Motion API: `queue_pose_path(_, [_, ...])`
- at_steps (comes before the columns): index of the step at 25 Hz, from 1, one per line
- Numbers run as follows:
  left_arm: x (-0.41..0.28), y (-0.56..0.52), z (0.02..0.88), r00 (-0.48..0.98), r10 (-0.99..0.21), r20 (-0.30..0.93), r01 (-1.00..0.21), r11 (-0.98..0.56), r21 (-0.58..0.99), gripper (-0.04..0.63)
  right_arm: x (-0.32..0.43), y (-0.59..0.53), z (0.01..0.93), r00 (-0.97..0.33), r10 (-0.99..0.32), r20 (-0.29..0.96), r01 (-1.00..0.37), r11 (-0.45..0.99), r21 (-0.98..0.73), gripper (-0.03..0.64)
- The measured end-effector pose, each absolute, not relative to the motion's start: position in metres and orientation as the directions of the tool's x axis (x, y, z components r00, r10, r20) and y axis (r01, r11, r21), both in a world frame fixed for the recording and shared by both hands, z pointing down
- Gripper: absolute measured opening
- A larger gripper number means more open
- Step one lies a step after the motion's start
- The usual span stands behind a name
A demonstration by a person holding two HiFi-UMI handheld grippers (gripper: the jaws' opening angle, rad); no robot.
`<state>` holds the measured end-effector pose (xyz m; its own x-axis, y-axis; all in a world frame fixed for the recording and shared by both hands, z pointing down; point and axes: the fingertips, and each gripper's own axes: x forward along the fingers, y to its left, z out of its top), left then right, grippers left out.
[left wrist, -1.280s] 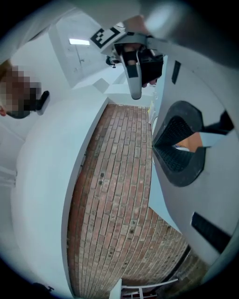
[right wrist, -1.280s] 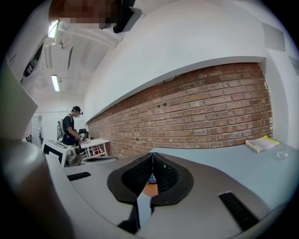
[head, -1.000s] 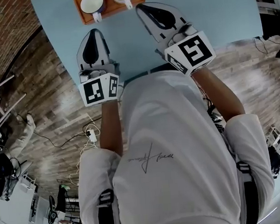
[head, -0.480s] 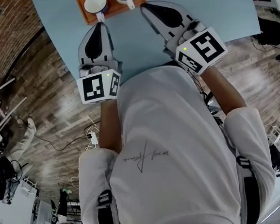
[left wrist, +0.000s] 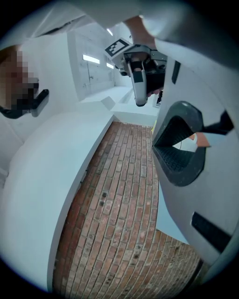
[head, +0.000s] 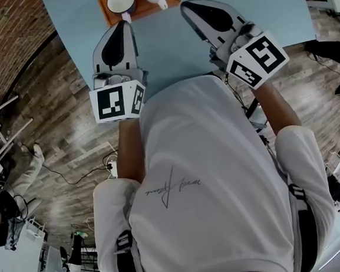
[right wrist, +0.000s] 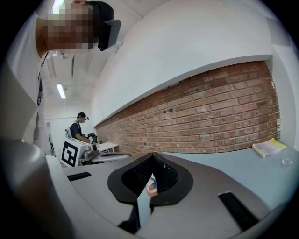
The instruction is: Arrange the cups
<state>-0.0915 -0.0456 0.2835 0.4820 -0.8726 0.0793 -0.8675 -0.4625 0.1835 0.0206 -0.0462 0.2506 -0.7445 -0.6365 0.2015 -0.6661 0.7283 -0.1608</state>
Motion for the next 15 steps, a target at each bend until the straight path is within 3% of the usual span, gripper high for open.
queue_pose_path(15, [-0.088,-0.036,0.268,0.505,-0.861,0.052,-0.852,-0.488,0.190,0.008,0.028,-0.027,0.230,-0.788,-0.585,0.190,-0.613,0.774,-0.158,0.018])
